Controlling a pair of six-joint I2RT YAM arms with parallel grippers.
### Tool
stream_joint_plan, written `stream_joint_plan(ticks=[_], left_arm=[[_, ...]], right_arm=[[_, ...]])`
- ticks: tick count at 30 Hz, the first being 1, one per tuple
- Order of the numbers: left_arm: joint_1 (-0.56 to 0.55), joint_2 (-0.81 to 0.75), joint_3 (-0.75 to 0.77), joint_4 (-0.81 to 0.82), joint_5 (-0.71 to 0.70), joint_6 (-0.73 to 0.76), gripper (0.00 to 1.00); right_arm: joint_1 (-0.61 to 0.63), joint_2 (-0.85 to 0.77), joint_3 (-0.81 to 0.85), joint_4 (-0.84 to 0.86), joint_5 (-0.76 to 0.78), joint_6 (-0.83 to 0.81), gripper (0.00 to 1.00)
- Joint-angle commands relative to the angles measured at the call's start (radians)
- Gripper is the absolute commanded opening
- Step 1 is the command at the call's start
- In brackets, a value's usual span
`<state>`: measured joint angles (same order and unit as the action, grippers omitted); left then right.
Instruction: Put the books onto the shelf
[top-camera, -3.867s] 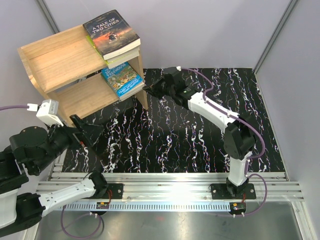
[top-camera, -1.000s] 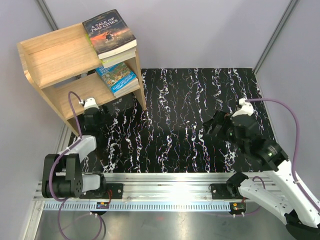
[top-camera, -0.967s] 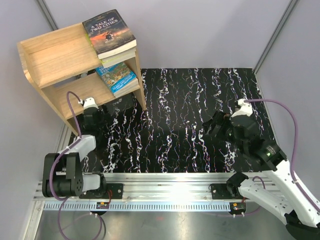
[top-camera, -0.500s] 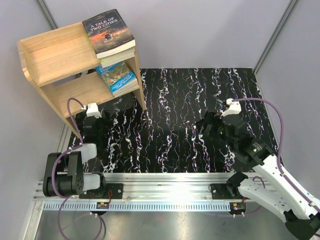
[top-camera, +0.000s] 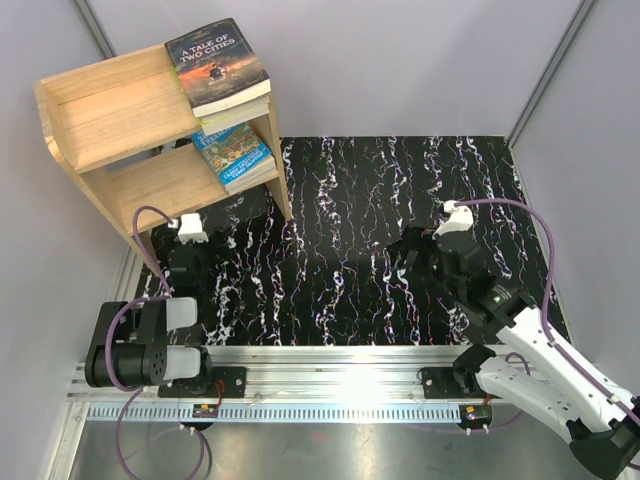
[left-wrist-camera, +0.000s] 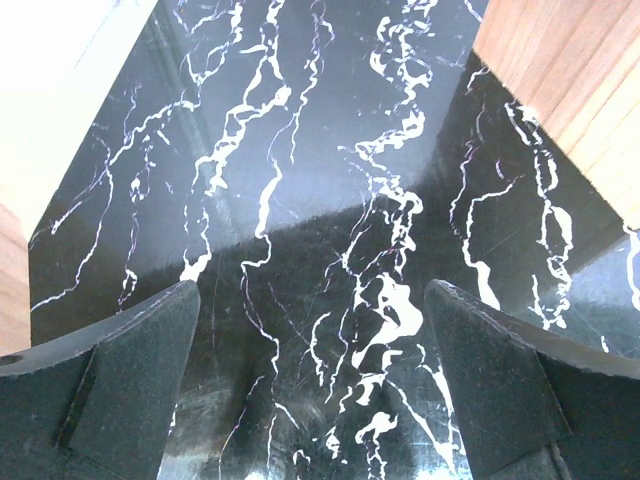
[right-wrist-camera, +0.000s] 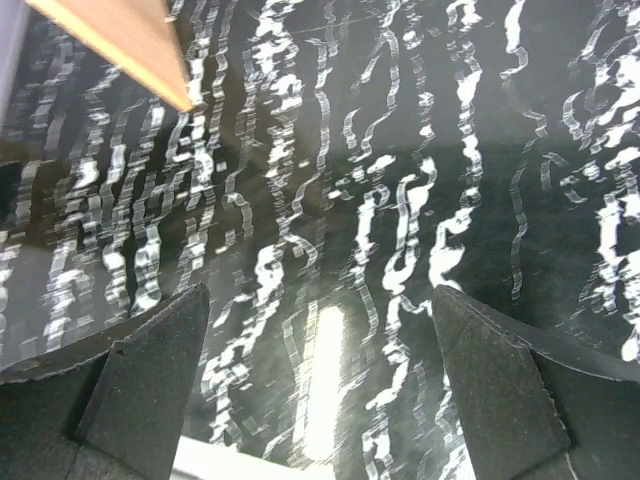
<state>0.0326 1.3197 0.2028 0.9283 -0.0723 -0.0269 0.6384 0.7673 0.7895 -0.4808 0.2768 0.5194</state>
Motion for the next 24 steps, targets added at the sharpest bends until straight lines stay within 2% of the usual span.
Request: stream_joint_plan(ticks=[1,6,8,15,16,18,21,23,24], left_arm=[[-0.007,0.001,0.009,0.118,-0.004,0.021,0.99],[-0.007,0.003,0.009,0.118,-0.006,0.021,0.99],[-0.007,0.003,0.009,0.121,-0.006,0.021,0.99],[-0.007,0.003,0.009,0.121,-0.006,0.021,0.99],[-0.007,0.003,0.01,0.119,-0.006,0.021,0.99],[-0.007,0.003,0.009,0.121,-0.006,0.021,0.99],[-0.007,0.003,0.01,0.122,-0.007,0.021,0.99],[-0.007,0.004,0.007,0.119,-0.006,0.021,0.99],[-0.007,0.003,0.009,0.119,-0.006,0.021,0.99]], right_arm=[[-0.003,0.001,-0.051,0.126,0.1,-0.088,1.0],[-0.005,0.013,-0.203,0.387,0.099,-0.37,1.0],[-0.029,0.061,-0.232,0.447,0.208,-0.404,1.0],[-0.287,0.225,-0.364,0.827,0.076,-0.547,1.0],[-0.386,0.301,-0.365,0.932,-0.047,-0.561,1.0],[-0.46,0.384,-0.351,0.994,-0.128,-0.562,1.0],[-0.552,0.544,-0.366,1.178,-0.151,-0.481,1.0],[-0.575,0.593,-0.377,1.25,-0.148,-0.473,1.0],[-0.577,0.599,-0.354,1.216,-0.139,-0.484,1.0]])
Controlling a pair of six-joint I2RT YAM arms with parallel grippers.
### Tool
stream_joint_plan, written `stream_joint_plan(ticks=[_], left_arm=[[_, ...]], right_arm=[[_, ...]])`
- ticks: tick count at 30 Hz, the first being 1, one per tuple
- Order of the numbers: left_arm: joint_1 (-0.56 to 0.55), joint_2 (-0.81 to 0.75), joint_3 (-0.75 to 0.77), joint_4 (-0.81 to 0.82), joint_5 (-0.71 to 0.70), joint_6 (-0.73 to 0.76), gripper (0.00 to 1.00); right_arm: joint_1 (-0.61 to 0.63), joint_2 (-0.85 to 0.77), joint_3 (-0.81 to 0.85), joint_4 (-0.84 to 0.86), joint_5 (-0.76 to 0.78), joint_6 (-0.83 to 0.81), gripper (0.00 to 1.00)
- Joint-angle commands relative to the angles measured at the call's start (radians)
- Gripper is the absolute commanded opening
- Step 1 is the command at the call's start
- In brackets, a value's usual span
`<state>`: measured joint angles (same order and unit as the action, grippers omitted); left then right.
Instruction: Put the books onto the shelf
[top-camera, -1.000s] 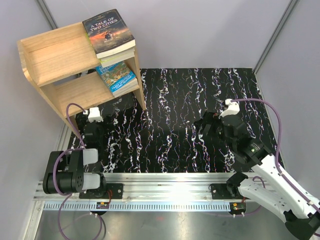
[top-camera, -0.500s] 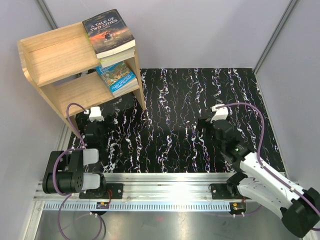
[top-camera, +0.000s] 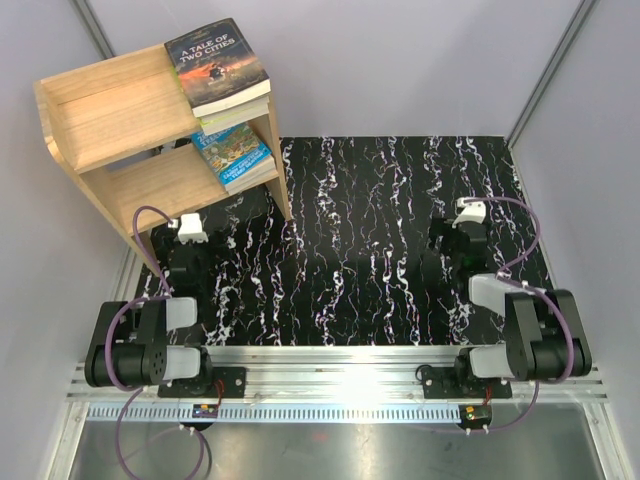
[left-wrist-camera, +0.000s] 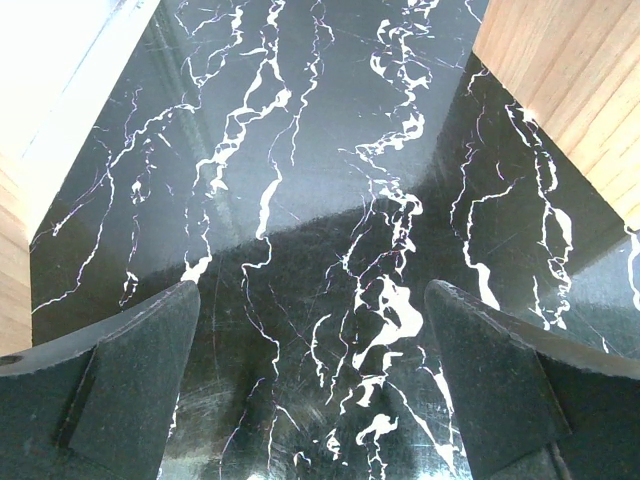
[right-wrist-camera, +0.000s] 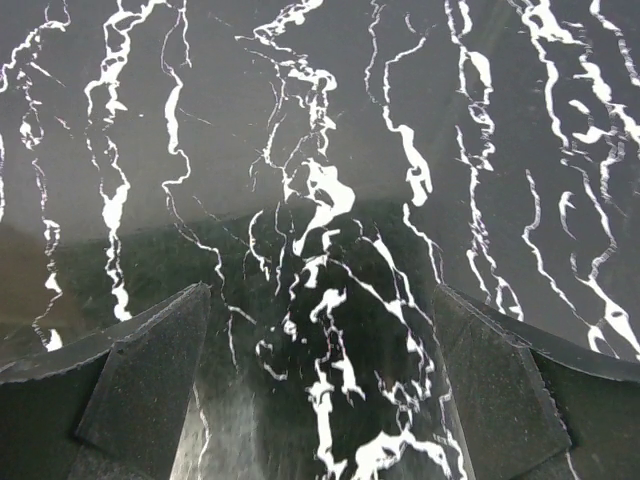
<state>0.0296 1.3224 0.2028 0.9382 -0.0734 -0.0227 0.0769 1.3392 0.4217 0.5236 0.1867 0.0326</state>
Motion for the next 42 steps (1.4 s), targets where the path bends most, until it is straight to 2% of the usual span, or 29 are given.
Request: stream_joint_plan(ticks=[1,3,4,6,7,9,11,14,18,42], left_arm=[[-0.003,0.0,0.007,0.109,-0.005,0.017,0.99],[-0.003,0.0,0.009,0.108,-0.005,0.017,0.99],[-0.003,0.0,0.009,0.111,-0.005,0.017,0.99],[-0.003,0.0,0.009,0.111,-0.005,0.017,0.99],[-0.003,0.0,0.009,0.111,-0.005,0.017,0.99],[-0.002,0.0,0.007,0.111,-0.005,0.017,0.99],[-0.003,0.0,0.01,0.111,-0.005,0.017,0.99],[-0.002,0.0,0.009,0.111,-0.005,0.017,0.99],[-0.003,0.0,0.009,0.111,-0.005,0.015,0.99],[-0.002,0.0,0.01,0.111,-0.005,0.017,0.99]], right_arm=[[-0.02,0.046,0.018,0.219,-0.068,-0.026,1.0],[-0.049,0.066,0.02,0.237,-0.116,-0.091,1.0],[-0.069,0.113,0.006,0.33,-0.183,-0.085,1.0],[-0.15,0.161,-0.04,0.427,-0.208,-0.039,1.0],[-0.17,0.214,-0.061,0.573,-0.228,0.024,1.0],[-0.195,0.192,-0.055,0.496,-0.211,0.038,1.0],[-0.201,0.207,-0.07,0.556,-0.233,0.05,1.0],[-0.201,0.207,-0.069,0.559,-0.263,0.038,1.0],[-0.201,0.206,-0.017,0.457,-0.292,0.015,1.0],[-0.201,0.212,-0.023,0.475,-0.288,0.024,1.0]])
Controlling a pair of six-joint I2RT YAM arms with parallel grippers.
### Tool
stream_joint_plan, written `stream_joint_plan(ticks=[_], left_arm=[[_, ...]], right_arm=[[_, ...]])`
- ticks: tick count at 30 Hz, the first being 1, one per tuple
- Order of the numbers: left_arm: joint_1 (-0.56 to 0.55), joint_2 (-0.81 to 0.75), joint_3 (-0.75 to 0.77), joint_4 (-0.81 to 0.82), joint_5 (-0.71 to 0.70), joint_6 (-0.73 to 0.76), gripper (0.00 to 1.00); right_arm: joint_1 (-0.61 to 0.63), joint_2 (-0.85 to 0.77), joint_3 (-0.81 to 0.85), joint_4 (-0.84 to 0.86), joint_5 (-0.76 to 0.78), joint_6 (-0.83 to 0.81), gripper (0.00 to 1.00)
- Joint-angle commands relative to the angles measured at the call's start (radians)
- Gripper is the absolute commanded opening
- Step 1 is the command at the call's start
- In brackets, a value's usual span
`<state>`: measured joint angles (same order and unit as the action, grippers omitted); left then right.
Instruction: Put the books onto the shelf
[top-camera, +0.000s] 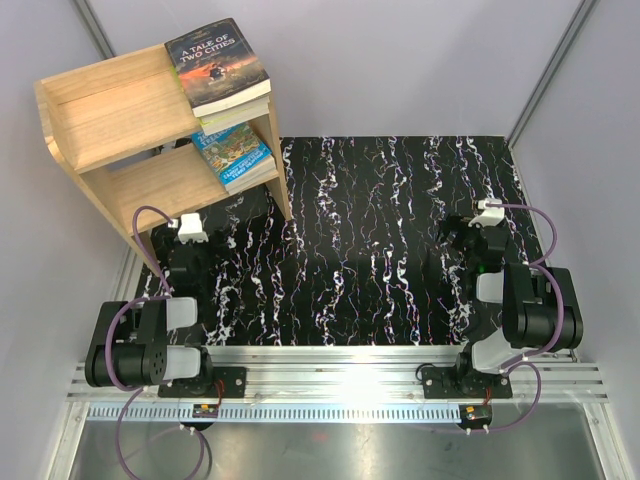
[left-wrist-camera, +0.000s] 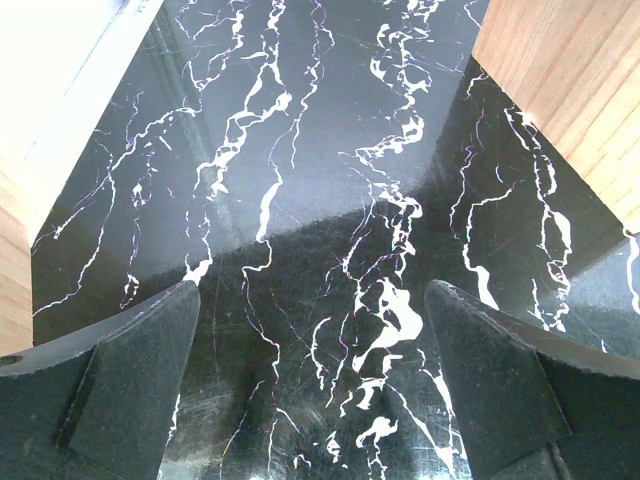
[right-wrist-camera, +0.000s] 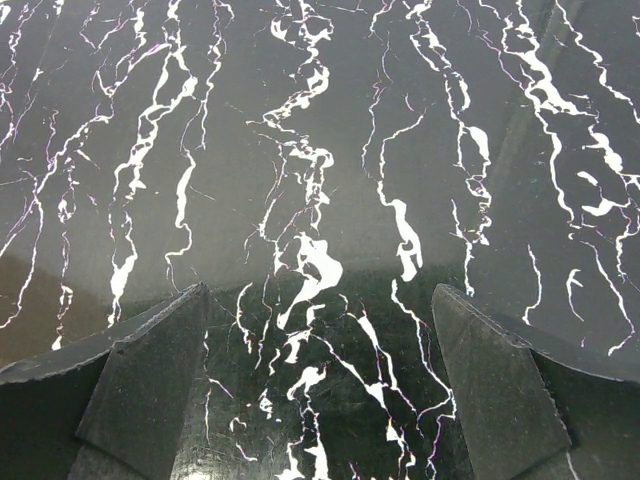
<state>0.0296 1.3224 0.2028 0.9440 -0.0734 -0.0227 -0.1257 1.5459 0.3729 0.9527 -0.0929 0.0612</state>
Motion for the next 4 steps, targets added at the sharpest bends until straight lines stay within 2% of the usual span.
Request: stream_joint_plan(ticks=[1,4], left_arm=[[-0.003,0.0,0.009,0.105,-0.005,0.017,0.99],[-0.002,0.0,0.009,0.104,-0.005,0.017,0.99]], right_arm=[[0.001,0.003,0.027,0.044,-0.008,-0.006,1.0],[0.0,0.003,0.026,0.044,-0.011,-0.011,1.0]])
